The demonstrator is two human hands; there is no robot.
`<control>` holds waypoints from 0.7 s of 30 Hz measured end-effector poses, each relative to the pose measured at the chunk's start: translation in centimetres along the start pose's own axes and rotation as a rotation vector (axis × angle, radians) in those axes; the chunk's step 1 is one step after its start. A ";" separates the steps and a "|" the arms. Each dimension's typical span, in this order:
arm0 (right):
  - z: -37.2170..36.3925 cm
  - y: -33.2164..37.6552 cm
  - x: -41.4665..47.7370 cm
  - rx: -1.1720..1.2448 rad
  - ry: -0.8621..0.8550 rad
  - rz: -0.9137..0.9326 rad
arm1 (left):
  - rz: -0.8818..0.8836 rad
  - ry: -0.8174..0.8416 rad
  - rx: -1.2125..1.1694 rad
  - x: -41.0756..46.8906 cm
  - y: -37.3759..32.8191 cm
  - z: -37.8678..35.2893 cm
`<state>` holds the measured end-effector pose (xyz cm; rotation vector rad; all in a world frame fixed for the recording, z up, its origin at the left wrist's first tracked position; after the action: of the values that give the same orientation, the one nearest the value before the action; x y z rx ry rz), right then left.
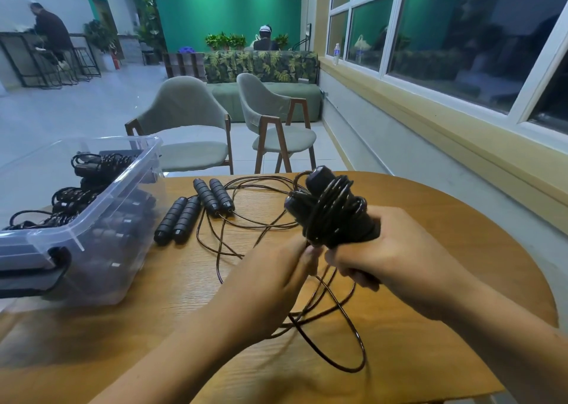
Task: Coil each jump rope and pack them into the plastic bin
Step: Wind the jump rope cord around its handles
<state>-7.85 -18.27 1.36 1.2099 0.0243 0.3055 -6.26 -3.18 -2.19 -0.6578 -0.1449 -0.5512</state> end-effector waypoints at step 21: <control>2.8 -3.9 2.9 -0.598 -0.288 -0.066 | -0.079 0.011 0.268 -0.2 -0.2 1.0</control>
<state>-3.75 -21.38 -0.84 0.6469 -0.2610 0.0656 -6.56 -2.63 -1.36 -0.3894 -0.2310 -0.5984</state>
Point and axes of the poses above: each hand's wrist, its own x-axis towards the middle knuckle, its own z-axis out of the back of the hand, y = z × x, the point moved 7 cm from there along x, towards the middle knuckle, and after that the axes turned 3 degrees about -y, right-handed, at the moved point
